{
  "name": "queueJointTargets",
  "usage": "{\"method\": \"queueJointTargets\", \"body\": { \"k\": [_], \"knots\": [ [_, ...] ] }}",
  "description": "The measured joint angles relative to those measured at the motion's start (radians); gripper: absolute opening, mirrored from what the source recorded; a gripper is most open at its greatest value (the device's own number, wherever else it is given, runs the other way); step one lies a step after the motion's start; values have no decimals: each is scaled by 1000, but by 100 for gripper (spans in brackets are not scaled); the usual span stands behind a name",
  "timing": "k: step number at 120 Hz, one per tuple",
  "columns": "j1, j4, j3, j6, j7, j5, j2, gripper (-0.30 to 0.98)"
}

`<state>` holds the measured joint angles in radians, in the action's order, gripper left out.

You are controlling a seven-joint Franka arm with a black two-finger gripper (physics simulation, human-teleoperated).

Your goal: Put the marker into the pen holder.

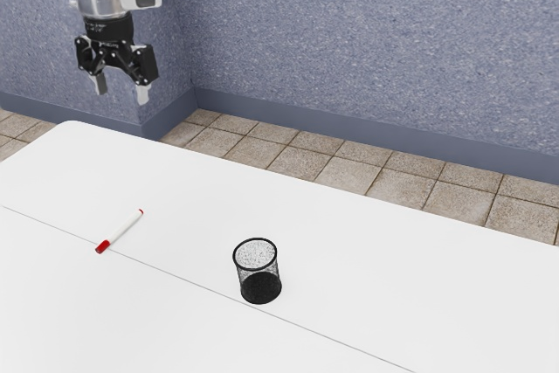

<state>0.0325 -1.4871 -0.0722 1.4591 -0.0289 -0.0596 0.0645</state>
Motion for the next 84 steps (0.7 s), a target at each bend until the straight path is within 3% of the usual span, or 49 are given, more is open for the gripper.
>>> {"method": "queueJointTargets", "body": {
  "k": [42,60,84],
  "knots": [
    [-33,5,-20,50,6,10,43,69],
    [-38,-229,-81,163,-15,22,28,69],
    [-24,-415,-108,375,-40,11,60,69]
  ]
}}
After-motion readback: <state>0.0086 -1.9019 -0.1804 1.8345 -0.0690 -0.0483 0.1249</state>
